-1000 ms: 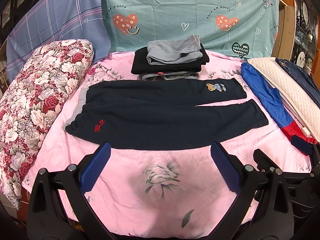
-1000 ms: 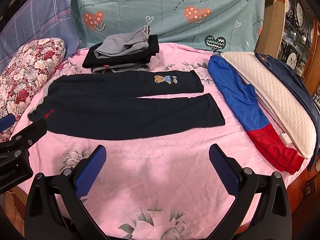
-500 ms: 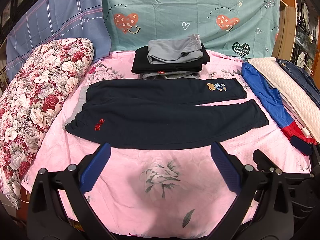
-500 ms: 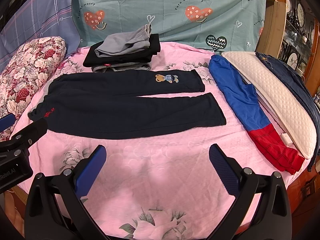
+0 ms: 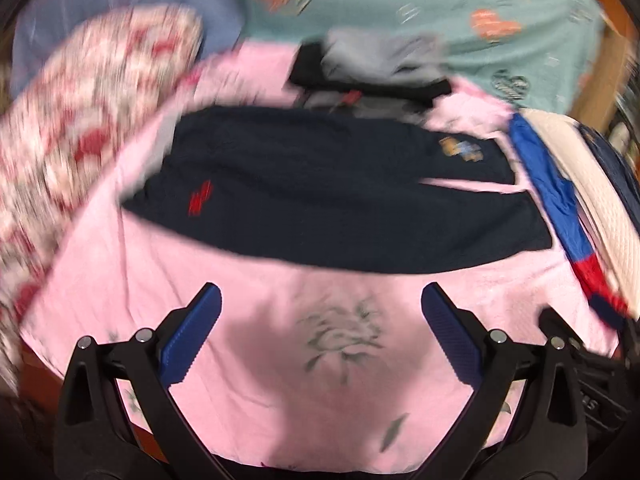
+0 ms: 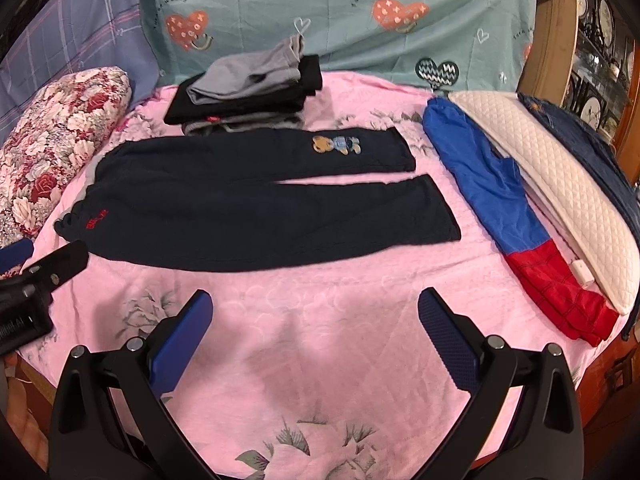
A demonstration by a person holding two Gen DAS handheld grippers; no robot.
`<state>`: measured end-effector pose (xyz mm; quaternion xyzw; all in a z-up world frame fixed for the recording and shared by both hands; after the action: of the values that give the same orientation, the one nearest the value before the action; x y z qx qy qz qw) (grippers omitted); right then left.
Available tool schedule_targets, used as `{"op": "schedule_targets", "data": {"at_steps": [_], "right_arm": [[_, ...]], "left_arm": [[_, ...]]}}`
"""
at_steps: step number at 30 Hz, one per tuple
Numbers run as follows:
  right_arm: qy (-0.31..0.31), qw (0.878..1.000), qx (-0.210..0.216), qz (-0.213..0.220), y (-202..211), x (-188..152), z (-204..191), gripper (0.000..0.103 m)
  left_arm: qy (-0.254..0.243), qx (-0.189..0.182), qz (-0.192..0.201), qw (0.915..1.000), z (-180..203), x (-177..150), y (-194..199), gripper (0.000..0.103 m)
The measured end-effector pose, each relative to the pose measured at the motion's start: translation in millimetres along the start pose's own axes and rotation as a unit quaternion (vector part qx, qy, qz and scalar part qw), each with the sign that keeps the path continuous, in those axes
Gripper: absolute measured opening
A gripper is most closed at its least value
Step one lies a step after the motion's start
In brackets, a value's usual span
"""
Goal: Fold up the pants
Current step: 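Grasp the grey waistband with the left tool while the right tool approaches the leg hems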
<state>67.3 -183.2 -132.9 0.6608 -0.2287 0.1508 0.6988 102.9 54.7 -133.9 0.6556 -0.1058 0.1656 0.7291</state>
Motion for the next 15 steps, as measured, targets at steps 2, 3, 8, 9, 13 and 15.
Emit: {"op": "schedule_targets", "data": {"at_steps": [2,3,8,9,13,15], "right_arm": [[-0.01,1.0,0.0,-0.021,-13,-3,7,0.102],[-0.017,0.999,0.005,-0.033,-19,-6,11,0.102],[-0.027,0.998,0.014,-0.048,-26,-13,16,0.102],[-0.028,0.998,0.014,-0.047,-25,-14,17,0.102],[-0.036,0.998,0.011,-0.044,-25,-15,24,0.102],[-0.042,0.998,0.009,-0.045,-25,-15,28,0.102]], "left_arm": [[0.058,-0.025,-0.039,0.9973,-35,10,-24,0.101],[0.09,-0.034,-0.048,0.9942,-58,18,-34,0.101],[0.213,-0.052,-0.087,0.9718,-153,50,-79,0.1],[0.241,-0.085,-0.1,0.9615,-166,55,-91,0.1],[0.269,-0.136,-0.122,0.9456,-183,70,-114,0.099],[0.268,-0.151,-0.115,0.9444,-182,79,-115,0.096]]}}
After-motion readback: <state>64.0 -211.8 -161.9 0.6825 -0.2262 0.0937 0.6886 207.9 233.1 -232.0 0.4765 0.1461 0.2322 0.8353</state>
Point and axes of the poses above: each gripper's, at about its wrist camera, not at the fingertips, and y roughly against the way its jaws point, z to its right, x to its top, the point moved 10 cm from there along -y, roughly the way its jaws point, and after that the axes turned 13 degrees about -z, right-handed, at the moved point
